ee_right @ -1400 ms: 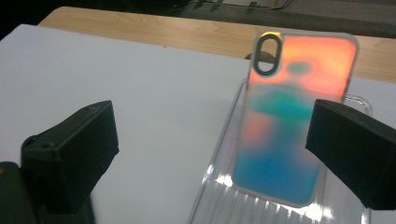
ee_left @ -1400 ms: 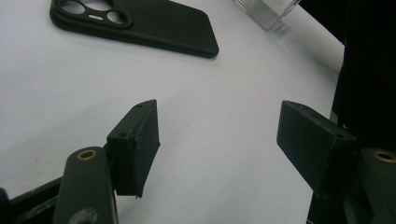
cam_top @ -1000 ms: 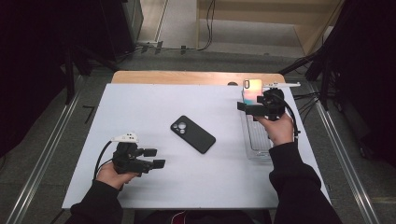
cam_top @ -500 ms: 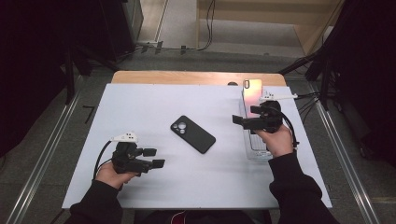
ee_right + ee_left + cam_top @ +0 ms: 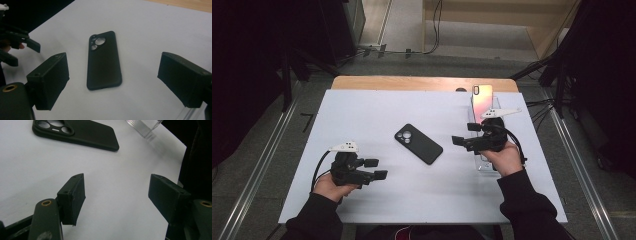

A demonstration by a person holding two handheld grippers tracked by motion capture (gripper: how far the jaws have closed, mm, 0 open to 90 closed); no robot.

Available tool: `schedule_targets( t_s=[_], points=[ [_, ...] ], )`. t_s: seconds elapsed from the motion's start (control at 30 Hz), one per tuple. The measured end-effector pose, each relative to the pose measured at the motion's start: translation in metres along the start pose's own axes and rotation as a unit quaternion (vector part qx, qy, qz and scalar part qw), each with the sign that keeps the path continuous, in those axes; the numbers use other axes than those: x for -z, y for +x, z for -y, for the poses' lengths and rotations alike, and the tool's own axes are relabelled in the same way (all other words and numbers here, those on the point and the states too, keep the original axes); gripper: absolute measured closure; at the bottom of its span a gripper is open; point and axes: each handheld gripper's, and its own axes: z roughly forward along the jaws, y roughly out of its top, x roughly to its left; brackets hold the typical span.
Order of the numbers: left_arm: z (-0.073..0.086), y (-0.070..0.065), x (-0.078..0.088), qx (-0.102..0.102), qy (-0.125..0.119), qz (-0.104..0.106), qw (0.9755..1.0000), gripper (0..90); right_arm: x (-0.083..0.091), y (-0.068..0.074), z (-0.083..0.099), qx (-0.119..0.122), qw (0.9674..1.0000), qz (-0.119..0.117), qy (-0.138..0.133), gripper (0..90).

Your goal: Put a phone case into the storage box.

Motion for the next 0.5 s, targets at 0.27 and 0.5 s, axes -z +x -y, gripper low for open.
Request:
schedule_targets(
  t_s=[0.27, 0.5],
  points=[
    [0.000, 0.000, 0.001, -0.001, 0.002, -0.001, 1.0000, 30.0, -0.007, 0.013, 0.004, 0.027, 0.9989, -0.038, 0.011, 8.4],
    [0.000, 0.001, 0.002, 0.000, 0.000, 0.001, 1.0000, 30.0, -0.020, 0.018, -0.001, 0.033, 0.9984, -0.042, 0.018, 8.4]
  ],
)
